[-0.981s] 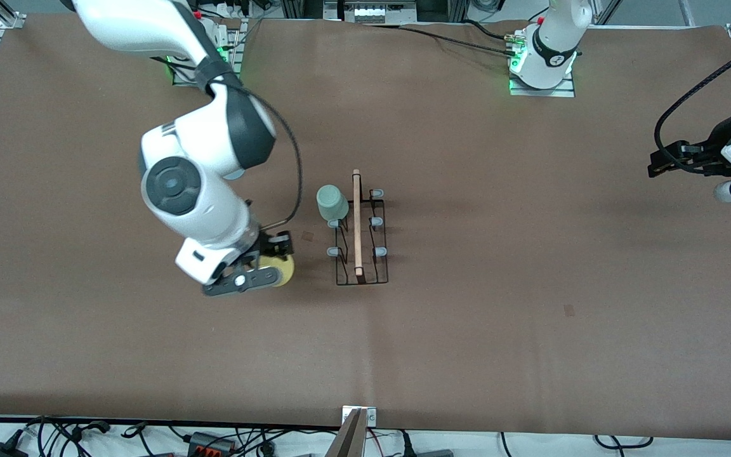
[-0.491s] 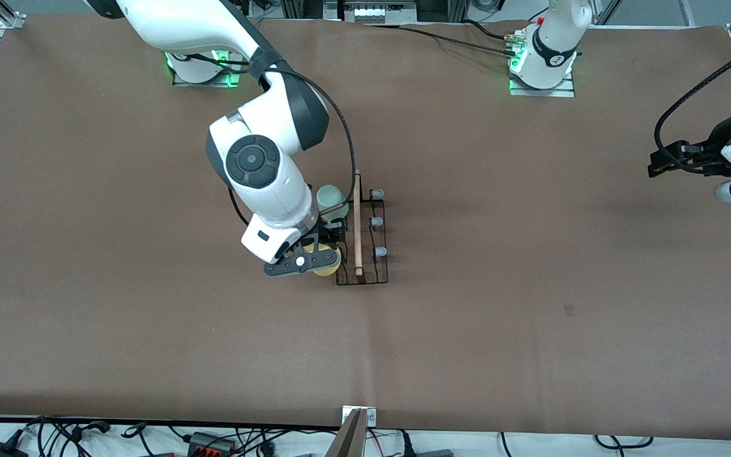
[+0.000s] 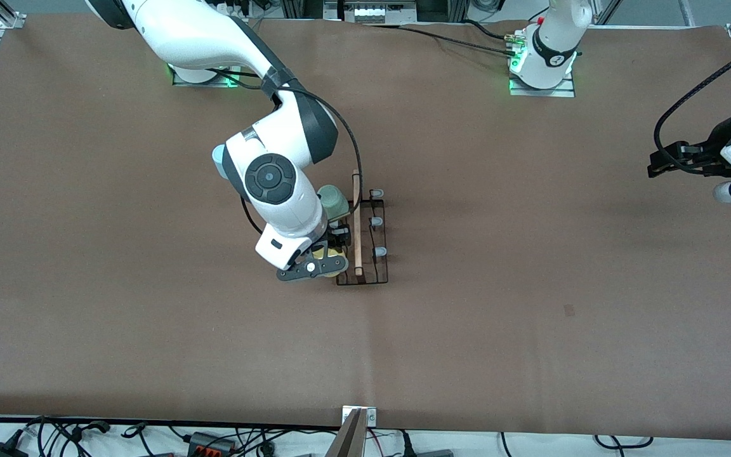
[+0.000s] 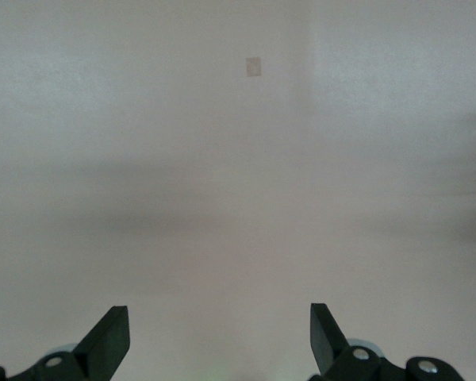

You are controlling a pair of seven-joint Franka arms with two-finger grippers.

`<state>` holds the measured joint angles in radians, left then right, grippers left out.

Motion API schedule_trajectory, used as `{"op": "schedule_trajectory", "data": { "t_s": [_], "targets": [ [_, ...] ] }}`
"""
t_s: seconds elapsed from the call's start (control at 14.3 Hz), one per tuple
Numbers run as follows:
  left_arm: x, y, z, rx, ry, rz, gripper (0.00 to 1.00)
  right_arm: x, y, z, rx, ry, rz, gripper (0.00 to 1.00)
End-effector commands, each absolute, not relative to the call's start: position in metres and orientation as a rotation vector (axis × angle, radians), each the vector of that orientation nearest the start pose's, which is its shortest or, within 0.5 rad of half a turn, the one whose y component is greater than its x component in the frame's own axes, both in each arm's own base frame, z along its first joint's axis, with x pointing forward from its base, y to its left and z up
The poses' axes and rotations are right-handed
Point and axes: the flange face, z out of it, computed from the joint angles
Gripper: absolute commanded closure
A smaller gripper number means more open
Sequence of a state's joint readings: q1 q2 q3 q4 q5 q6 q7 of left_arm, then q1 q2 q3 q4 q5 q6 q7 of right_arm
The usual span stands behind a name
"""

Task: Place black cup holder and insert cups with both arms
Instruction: 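Carry the yellow cup to the rack and place it on a peg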

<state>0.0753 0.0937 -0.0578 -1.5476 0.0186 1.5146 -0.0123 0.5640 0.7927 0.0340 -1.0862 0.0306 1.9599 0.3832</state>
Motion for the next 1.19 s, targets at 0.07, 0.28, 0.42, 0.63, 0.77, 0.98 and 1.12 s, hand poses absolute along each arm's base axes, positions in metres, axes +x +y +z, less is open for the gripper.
{"op": "schedule_trajectory", "data": {
  "t_s": [0.07, 0.28, 0.42, 0.63, 0.77, 0.98, 1.12],
  "targets": [
    [0.576, 0.014, 0.582, -3.116, -0.012, 0.187, 0.0, 0.64, 0.436, 0.346, -3.042, -0.285, -0.093, 0.9],
    [0.576, 0.014, 0.582, -3.116, -0.009, 0.187, 0.0, 0.641, 0.442, 0.334, -3.029, -0.292, -0.115, 0.82],
    [0.576, 0.014, 0.582, -3.116, -0.012, 0.187, 0.0, 0.642, 0.441, 0.333, -3.032, -0.267, -0.115, 0.0],
    [0.576, 0.014, 0.582, -3.116, -0.009, 0.187, 0.0, 0.642, 0.422, 0.357, -3.076, -0.241, -0.04, 0.0],
    [0.576, 0.014, 0.582, -3.116, -0.009, 0.187, 0.0, 0.648, 0.384, 0.422, -3.082, -0.174, -0.047, 0.0],
    [0.576, 0.014, 0.582, -3.116, -0.009, 0.187, 0.0, 0.658, 0.301, 0.483, -3.117, -0.039, 0.032, 0.0],
    [0.576, 0.014, 0.582, -3.116, -0.009, 0.187, 0.0, 0.662, 0.246, 0.518, -3.128, 0.07, 0.044, 0.0]
  ]
}}
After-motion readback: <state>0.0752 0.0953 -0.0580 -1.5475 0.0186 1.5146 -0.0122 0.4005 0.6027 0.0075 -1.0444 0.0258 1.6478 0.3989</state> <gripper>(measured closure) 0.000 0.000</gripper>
